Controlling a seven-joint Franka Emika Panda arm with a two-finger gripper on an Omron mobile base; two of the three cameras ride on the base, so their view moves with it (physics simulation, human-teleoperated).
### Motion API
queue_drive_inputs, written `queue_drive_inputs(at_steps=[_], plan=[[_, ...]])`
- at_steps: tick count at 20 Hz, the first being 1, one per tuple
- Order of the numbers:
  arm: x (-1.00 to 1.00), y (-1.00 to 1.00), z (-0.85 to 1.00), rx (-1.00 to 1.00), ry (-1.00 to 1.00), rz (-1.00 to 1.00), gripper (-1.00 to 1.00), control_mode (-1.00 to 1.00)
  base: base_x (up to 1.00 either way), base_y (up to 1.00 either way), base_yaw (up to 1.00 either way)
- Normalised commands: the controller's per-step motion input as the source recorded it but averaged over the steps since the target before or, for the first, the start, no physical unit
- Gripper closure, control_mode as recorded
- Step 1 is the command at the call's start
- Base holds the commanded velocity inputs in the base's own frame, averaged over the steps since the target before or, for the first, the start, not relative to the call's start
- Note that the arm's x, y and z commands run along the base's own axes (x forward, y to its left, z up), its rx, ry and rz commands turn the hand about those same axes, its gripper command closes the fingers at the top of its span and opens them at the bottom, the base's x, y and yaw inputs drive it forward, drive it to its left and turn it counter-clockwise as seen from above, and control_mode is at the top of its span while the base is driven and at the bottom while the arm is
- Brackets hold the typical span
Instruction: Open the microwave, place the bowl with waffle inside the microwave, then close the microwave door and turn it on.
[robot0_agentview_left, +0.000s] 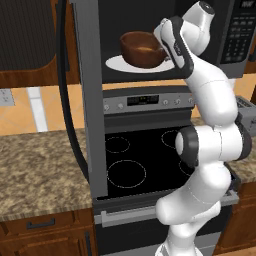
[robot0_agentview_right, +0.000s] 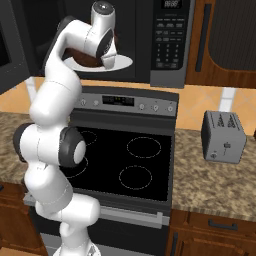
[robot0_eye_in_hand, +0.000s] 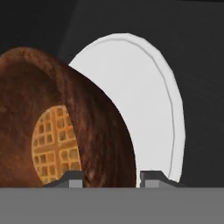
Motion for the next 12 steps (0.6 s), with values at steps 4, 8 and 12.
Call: queue_drive_inputs(at_steps=[4,8,12], plan=[[-0.12,0.00,0.00,0.03,-0.20,0.00,-1.00,-1.00,0.00,0.00,0.00],[-0.42,0.00,0.00,0.06,-0.35,0.00,-1.00,-1.00,0.00,0.00,0.00],[-0.54,0.00,-0.05,0.06,-0.30,0.04,-1.00,-1.00,0.00,0.00,0.00]])
